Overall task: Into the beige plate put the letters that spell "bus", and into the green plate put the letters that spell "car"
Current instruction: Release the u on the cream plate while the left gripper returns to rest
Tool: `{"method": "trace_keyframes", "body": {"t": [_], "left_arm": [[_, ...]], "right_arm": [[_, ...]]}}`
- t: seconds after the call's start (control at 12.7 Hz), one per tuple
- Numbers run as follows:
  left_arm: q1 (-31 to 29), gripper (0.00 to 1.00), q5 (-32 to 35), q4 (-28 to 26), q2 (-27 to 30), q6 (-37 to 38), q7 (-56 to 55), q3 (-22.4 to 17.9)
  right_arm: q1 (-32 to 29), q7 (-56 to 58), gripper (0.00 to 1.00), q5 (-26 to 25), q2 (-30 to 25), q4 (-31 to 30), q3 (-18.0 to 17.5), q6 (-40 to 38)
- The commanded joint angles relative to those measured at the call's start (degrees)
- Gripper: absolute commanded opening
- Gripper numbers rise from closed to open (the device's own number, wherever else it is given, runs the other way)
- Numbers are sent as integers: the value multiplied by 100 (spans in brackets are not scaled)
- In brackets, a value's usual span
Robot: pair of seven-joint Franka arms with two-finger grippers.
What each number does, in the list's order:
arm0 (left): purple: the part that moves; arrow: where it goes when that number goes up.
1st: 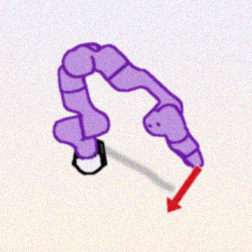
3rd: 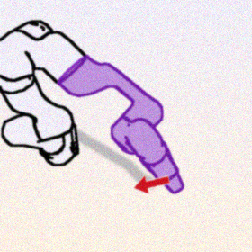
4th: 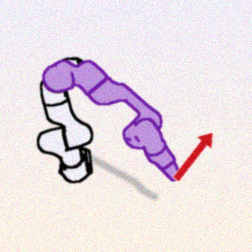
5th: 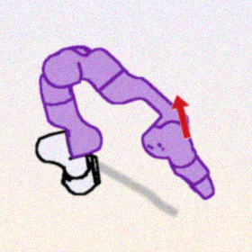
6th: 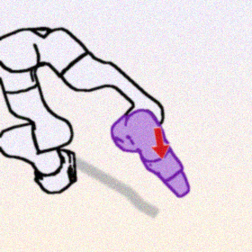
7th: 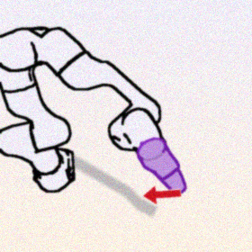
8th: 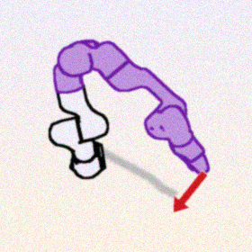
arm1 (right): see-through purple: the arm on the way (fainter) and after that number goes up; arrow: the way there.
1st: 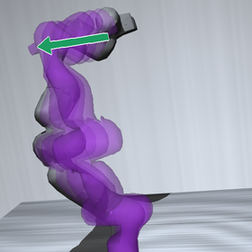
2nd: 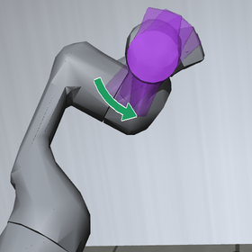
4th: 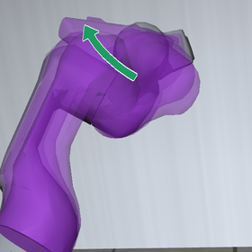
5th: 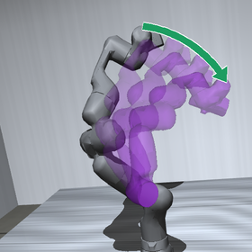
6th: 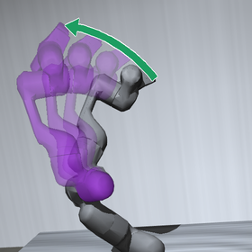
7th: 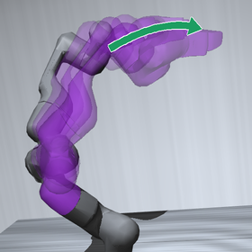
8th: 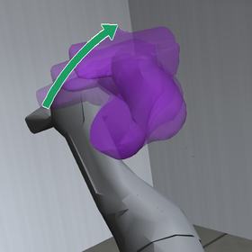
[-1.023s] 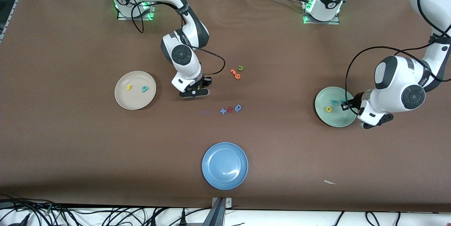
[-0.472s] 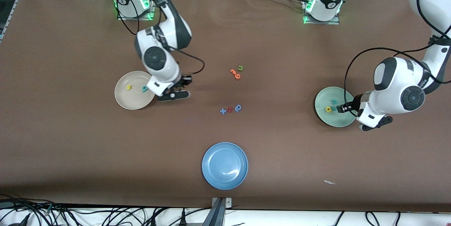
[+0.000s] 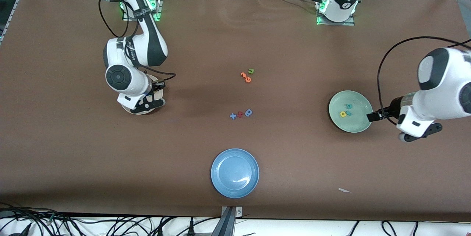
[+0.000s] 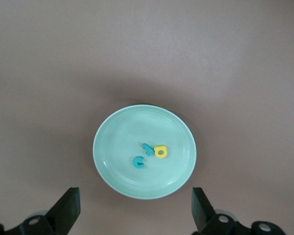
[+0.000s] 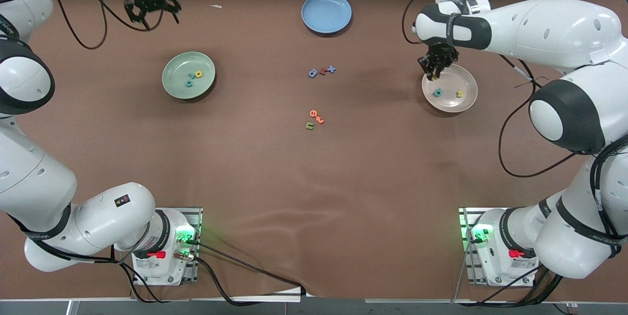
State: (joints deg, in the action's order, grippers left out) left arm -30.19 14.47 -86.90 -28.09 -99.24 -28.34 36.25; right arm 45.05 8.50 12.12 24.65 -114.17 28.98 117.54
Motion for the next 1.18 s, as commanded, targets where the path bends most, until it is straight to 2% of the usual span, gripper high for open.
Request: {"method": "trace_keyframes", "body": {"t": [0.0, 0.24, 0.31, 0.39, 0.47, 0.55, 0.63, 0.79, 0.87, 1.02, 1.1], "left_arm": [[4, 100, 108, 821, -39, 685, 65, 110], [4, 99, 47, 1279, -30, 1028, 704, 128], [13, 100, 55, 1376, -30, 1142, 855, 145], [83, 100, 73, 1429, -30, 1161, 987, 119], [231, 100, 64, 1552, -30, 1187, 1119, 75], [529, 100, 38, 1683, 74, 1353, 1189, -56], [897, 100, 3, 1815, 110, 1441, 1268, -414], [1470, 100, -687, 2000, 233, 1442, 1453, -1423], [1690, 99, -1057, 2010, 294, 1442, 1628, -1872], [2339, 98, -1367, 1871, 654, 1416, 2085, -2838], [2429, 98, -1525, 1713, 725, 1381, 2121, -2991]], "right_arm": [[57, 501, 7, 44, -48, -473, 292, 155], [57, 574, 13, 53, -21, -905, 302, 796], [39, 574, 37, 53, 14, -906, 302, 789], [39, 574, 50, 62, 23, -897, 302, 780], [39, 548, 87, 62, 14, -879, 302, 754], [48, 530, 99, 62, 14, -862, 302, 736], [48, 513, 99, 62, -12, -835, 302, 692], [48, 478, 99, 62, -56, -678, 310, 482], [48, 434, 99, 62, -65, -486, 310, 246], [57, 267, 99, 62, -57, 58, 302, -368], [65, 136, 100, 53, -56, 348, 302, -676]]}}
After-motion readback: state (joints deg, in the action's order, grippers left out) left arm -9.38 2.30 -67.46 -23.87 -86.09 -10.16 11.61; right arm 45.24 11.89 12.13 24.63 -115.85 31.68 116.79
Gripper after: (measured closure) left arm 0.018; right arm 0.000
